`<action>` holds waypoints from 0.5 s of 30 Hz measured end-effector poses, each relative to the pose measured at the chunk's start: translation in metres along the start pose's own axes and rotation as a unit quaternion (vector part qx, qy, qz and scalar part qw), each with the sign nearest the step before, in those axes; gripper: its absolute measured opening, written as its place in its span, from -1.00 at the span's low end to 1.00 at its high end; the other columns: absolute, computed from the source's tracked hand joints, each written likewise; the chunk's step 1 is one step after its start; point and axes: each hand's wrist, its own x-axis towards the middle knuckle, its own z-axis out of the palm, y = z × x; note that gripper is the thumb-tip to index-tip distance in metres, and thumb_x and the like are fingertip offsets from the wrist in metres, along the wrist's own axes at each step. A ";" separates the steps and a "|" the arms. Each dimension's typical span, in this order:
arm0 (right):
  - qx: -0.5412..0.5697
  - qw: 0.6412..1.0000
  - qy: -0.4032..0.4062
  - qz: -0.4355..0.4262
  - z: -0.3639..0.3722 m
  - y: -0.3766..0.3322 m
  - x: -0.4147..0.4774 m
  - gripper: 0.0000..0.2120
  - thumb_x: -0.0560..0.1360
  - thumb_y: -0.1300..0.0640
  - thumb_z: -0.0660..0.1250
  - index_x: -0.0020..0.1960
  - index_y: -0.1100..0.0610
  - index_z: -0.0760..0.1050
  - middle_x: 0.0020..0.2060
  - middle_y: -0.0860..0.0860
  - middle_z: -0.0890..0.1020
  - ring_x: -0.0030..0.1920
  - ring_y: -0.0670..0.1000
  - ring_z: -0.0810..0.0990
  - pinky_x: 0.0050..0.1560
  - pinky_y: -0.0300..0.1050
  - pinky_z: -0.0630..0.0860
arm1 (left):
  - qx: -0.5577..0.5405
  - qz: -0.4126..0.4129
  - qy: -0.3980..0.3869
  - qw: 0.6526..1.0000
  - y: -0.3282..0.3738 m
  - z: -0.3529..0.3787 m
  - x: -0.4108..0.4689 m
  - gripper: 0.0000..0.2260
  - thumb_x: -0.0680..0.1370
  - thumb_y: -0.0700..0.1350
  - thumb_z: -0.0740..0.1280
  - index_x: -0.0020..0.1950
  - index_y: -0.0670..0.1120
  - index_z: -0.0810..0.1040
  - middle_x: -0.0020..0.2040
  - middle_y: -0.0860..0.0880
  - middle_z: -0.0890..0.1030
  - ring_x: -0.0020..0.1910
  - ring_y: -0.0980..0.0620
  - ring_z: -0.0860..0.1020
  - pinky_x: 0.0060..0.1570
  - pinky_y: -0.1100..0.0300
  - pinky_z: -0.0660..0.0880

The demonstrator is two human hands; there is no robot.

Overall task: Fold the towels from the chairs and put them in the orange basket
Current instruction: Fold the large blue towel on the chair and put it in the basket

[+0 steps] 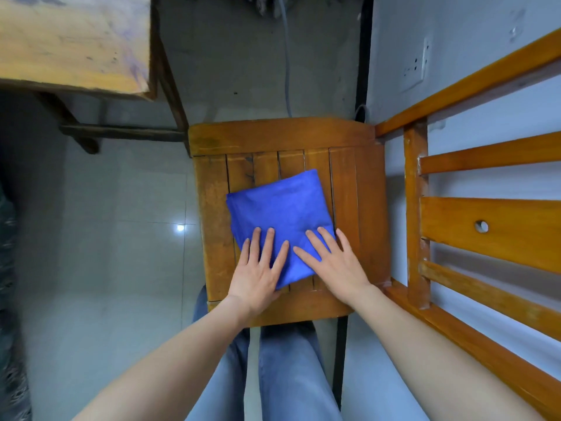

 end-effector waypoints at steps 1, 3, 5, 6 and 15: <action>-0.009 0.999 0.039 -0.004 0.001 0.002 0.004 -0.49 0.29 0.18 0.42 0.23 -0.04 0.55 0.15 0.13 0.62 0.16 0.18 0.59 0.12 0.15 0.52 | -0.001 -0.016 0.008 1.000 0.002 -0.001 0.005 -0.03 0.03 0.17 0.60 0.37 -0.13 0.40 0.28 -0.32 0.48 0.23 -0.40 0.46 0.12 -0.21 0.45; -0.002 0.994 0.106 -0.008 0.003 0.008 0.015 -0.59 0.38 0.20 0.20 0.18 -0.01 0.58 0.07 0.14 0.65 0.08 0.18 0.63 0.08 0.11 0.54 | 0.006 -0.040 0.033 0.999 0.002 -0.004 0.014 -0.08 0.08 0.02 0.59 0.36 -0.11 0.29 0.26 -0.32 0.50 0.20 -0.42 0.47 0.08 -0.22 0.47; 0.020 0.986 0.167 -0.007 0.002 0.011 0.026 -0.68 0.38 0.25 0.21 0.04 0.06 0.63 -0.09 0.13 0.67 -0.09 0.18 0.65 -0.04 0.02 0.57 | 0.021 -0.048 0.051 0.997 -0.001 -0.004 0.023 -0.16 0.12 -0.05 0.57 0.32 -0.10 0.29 0.22 -0.33 0.52 0.15 -0.44 0.49 0.02 -0.23 0.49; 0.035 0.981 0.193 -0.006 0.001 0.012 0.030 -0.72 0.36 0.28 0.24 -0.03 0.09 0.63 -0.17 0.11 0.66 -0.20 0.17 0.63 -0.12 -0.03 0.57 | 0.024 -0.048 0.060 0.997 -0.003 -0.005 0.025 -0.20 0.13 -0.07 0.58 0.29 -0.09 0.31 0.20 -0.33 0.54 0.13 -0.44 0.50 -0.01 -0.22 0.51; 0.060 0.974 0.220 -0.008 -0.023 0.002 0.011 -0.75 0.34 0.25 0.19 -0.12 0.11 0.62 -0.32 0.02 0.60 -0.34 0.09 0.53 -0.38 -0.17 0.44 | -0.074 -0.002 0.096 0.993 -0.028 -0.022 0.015 -0.57 0.10 -0.28 0.58 -0.07 -0.13 0.63 -0.11 -0.20 0.66 -0.16 -0.28 0.64 -0.40 0.00 0.58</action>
